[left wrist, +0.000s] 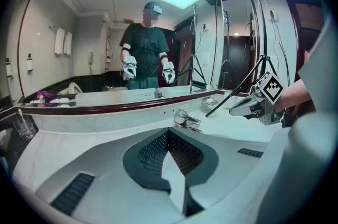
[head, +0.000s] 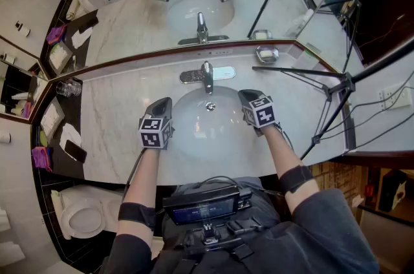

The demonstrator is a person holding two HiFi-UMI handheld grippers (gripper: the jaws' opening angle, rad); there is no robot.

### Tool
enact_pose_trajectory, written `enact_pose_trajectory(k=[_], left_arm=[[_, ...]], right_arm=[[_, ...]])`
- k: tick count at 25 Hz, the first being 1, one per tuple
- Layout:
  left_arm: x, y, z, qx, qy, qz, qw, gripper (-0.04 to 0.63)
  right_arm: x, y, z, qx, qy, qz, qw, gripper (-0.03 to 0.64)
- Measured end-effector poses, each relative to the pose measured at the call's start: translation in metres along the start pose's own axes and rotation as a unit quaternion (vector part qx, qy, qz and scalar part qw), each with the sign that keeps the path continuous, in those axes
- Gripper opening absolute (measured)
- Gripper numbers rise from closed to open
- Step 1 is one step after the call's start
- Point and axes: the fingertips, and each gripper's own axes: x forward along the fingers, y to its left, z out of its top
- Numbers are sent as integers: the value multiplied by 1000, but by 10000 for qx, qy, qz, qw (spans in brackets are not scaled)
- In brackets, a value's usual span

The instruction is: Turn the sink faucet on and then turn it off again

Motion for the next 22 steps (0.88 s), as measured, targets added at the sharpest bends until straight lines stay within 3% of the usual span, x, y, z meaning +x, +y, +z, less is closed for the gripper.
enact_pose_trajectory(k=[6,10,14,17,22], left_arm=[[-3,-3,-3,-7,8,12,10000,0],[-6,-3,-8,-36,29,31,10000,0],[-8,-2,-15,-90,54,89,9999,0],[-10,1,-20,-139,68,155,9998,0],[-16,9,-26,-260,56,300,9992,0]], right_arm=[[-5,3,7,-308,-26,-158,9994,28],[-3,18,14,-1108,-2,-160,9937,68],[10,29,18,-2047,44,-181,9786,98],[23,38,20,-3100,89,-224,9504,135],[43,52,38,-4756,75,-326,8791,173]])
